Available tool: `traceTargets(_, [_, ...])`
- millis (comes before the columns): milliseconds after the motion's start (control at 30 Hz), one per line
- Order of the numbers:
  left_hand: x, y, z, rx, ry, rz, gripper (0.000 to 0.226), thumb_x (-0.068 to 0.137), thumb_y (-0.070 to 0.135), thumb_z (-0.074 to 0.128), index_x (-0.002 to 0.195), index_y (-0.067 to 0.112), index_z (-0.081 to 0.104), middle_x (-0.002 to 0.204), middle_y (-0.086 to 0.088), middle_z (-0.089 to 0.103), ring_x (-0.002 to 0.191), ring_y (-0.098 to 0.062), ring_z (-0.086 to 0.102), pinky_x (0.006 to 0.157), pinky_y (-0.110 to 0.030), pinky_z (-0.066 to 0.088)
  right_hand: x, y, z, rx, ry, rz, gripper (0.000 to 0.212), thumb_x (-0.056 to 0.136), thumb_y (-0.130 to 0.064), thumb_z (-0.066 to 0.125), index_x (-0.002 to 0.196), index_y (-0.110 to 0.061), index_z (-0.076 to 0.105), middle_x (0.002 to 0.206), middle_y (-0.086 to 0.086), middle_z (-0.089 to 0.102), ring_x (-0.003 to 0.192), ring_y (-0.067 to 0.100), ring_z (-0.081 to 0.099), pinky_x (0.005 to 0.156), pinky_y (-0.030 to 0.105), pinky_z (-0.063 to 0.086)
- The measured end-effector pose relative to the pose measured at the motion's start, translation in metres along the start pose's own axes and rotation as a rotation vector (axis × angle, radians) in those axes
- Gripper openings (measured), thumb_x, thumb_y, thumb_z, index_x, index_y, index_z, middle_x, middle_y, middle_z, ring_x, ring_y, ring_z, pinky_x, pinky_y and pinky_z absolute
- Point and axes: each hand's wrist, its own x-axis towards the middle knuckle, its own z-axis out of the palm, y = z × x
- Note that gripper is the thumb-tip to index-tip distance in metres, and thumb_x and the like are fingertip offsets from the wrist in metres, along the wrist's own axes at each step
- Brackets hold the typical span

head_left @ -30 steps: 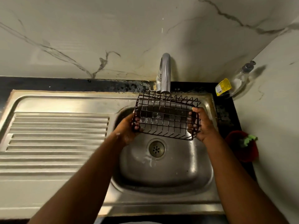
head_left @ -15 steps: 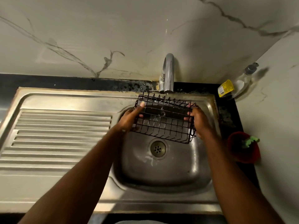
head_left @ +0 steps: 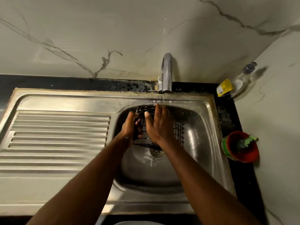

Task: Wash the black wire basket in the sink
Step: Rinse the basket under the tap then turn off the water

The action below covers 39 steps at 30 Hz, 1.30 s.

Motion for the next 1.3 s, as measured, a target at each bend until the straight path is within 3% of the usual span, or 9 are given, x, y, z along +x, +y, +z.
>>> traceTargets(133, [0.004, -0.002, -0.009, -0.136, 0.099, -0.007, 0.069, 0.083, 0.08, 0.063, 0.094, 0.012, 0.072, 0.07, -0.008, 0.055, 0.045, -0.018, 0.044, 0.043, -0.021, 0.032, 0.008, -0.003, -0.002, 0.04, -0.009, -0.206, 0.076, 0.102, -0.064, 0.019, 0.161, -0.016, 0.026, 0.166, 0.011, 0.03, 0.154, 0.026, 0.022, 0.126, 0.048, 0.015])
traceTargets(300, [-0.002, 0.022, -0.003, -0.059, -0.019, 0.058, 0.054, 0.099, 0.065, 0.052, 0.078, 0.017, 0.063, 0.063, -0.005, 0.046, 0.044, -0.016, 0.04, 0.04, -0.022, 0.029, 0.04, 0.028, -0.02, 0.267, 0.08, -0.219, 0.051, 0.108, -0.048, 0.024, 0.133, -0.024, 0.062, 0.134, 0.003, 0.065, 0.124, 0.019, 0.056, 0.108, 0.037, 0.036])
traceTargets(500, [-0.012, 0.036, 0.008, 0.25, -0.13, 0.176, 0.057, 0.104, 0.061, 0.044, 0.09, 0.007, 0.057, 0.058, -0.006, 0.049, 0.042, -0.016, 0.046, 0.037, -0.025, 0.039, 0.053, 0.042, -0.001, 0.9, -0.082, 0.699, 0.063, 0.103, -0.064, 0.035, 0.126, -0.011, 0.062, 0.129, 0.019, 0.063, 0.108, 0.03, 0.061, 0.092, 0.039, 0.048])
traceTargets(567, [-0.014, 0.041, 0.009, 0.323, -0.15, 0.229, 0.057, 0.106, 0.057, 0.042, 0.082, 0.007, 0.055, 0.056, -0.004, 0.051, 0.044, -0.016, 0.048, 0.037, -0.024, 0.041, 0.048, 0.04, -0.004, 0.874, -0.166, 0.781, 0.06, 0.104, -0.06, 0.037, 0.128, -0.011, 0.061, 0.112, 0.011, 0.062, 0.102, 0.026, 0.063, 0.096, 0.042, 0.05])
traceTargets(733, [-0.013, 0.048, 0.016, 0.361, -0.113, 0.258, 0.053, 0.106, 0.059, 0.039, 0.108, 0.015, 0.068, 0.085, -0.009, 0.076, 0.066, -0.022, 0.075, 0.048, -0.023, 0.053, 0.044, 0.028, -0.018, 0.809, 0.193, 0.561, 0.043, 0.108, -0.039, 0.044, 0.081, -0.012, 0.062, 0.07, 0.006, 0.055, 0.063, 0.024, 0.05, 0.068, 0.038, 0.046])
traceTargets(867, [-0.011, 0.052, 0.02, 0.114, -0.185, 0.134, 0.057, 0.107, 0.055, 0.042, 0.126, 0.005, 0.062, 0.117, -0.019, 0.074, 0.1, -0.042, 0.074, 0.087, -0.055, 0.061, 0.046, 0.028, -0.027, 0.6, 0.418, 0.177, 0.04, 0.107, -0.038, 0.043, 0.093, -0.015, 0.072, 0.08, 0.007, 0.071, 0.074, 0.027, 0.066, 0.073, 0.046, 0.057])
traceTargets(967, [-0.01, 0.059, 0.026, 0.125, -0.186, 0.092, 0.047, 0.111, 0.046, 0.038, 0.132, 0.011, 0.062, 0.121, -0.015, 0.075, 0.107, -0.035, 0.074, 0.088, -0.047, 0.059, 0.038, 0.03, -0.024, 0.533, 0.5, -0.075, 0.035, 0.106, -0.03, 0.042, 0.102, -0.015, 0.073, 0.087, 0.001, 0.072, 0.077, 0.016, 0.066, 0.072, 0.037, 0.056])
traceTargets(1133, [-0.01, 0.06, 0.04, 0.357, -0.047, 0.182, 0.064, 0.111, 0.052, 0.026, 0.113, 0.005, 0.069, 0.087, -0.014, 0.075, 0.064, -0.018, 0.072, 0.042, -0.018, 0.045, 0.013, 0.031, -0.009, 0.41, 0.367, -0.203, 0.043, 0.108, -0.034, 0.037, 0.134, -0.011, 0.063, 0.129, 0.006, 0.063, 0.116, 0.014, 0.059, 0.097, 0.028, 0.05])
traceTargets(1300, [0.002, 0.047, 0.028, 0.478, 0.009, 0.248, 0.077, 0.101, 0.072, 0.034, 0.111, 0.007, 0.073, 0.092, -0.018, 0.077, 0.067, -0.022, 0.077, 0.053, -0.029, 0.058, 0.0, 0.02, -0.01, 0.275, 0.107, -0.103, 0.055, 0.11, -0.043, 0.025, 0.154, -0.017, 0.044, 0.151, 0.009, 0.053, 0.139, 0.022, 0.05, 0.115, 0.04, 0.041])
